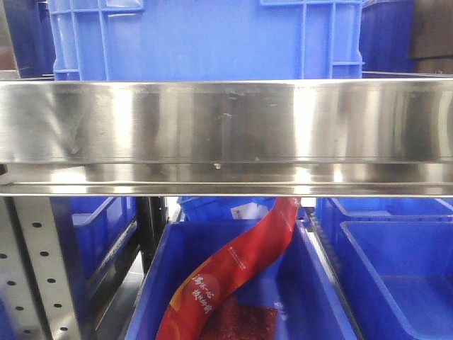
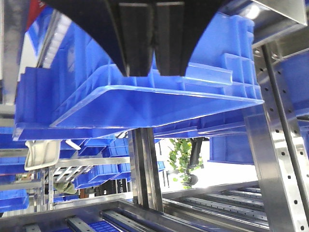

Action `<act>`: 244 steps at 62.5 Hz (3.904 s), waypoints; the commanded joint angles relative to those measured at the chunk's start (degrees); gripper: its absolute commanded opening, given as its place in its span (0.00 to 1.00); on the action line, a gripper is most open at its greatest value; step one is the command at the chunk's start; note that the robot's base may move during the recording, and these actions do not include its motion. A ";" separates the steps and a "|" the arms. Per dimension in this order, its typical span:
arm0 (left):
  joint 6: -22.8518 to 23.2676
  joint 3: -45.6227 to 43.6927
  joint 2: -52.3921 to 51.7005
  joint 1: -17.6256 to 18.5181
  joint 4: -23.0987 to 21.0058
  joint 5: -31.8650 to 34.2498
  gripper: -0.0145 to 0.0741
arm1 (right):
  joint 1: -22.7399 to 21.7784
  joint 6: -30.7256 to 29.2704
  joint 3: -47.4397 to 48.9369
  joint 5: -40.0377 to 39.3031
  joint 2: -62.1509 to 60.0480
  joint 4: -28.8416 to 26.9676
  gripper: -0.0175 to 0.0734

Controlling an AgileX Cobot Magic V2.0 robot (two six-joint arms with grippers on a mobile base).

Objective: Grab PVC pipe and place in blue bin

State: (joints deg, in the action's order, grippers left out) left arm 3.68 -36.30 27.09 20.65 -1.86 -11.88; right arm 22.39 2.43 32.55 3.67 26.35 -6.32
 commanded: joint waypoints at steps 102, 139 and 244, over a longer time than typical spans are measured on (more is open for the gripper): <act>-0.15 0.18 -0.37 -0.32 -0.24 0.92 0.04 | -27.63 -0.55 -32.55 -4.51 -25.51 5.02 0.01; -0.15 0.18 -0.37 -0.32 -0.24 0.92 0.04 | -27.63 -0.55 -32.55 -4.51 -25.51 5.02 0.01; -0.15 36.30 -27.09 -16.07 3.60 10.81 0.04 | -27.63 -0.55 -32.55 -4.51 -25.51 5.02 0.01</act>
State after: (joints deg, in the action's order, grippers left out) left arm 3.68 0.14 0.30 4.71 1.61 -1.54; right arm -4.95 2.15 0.00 0.00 1.18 -1.02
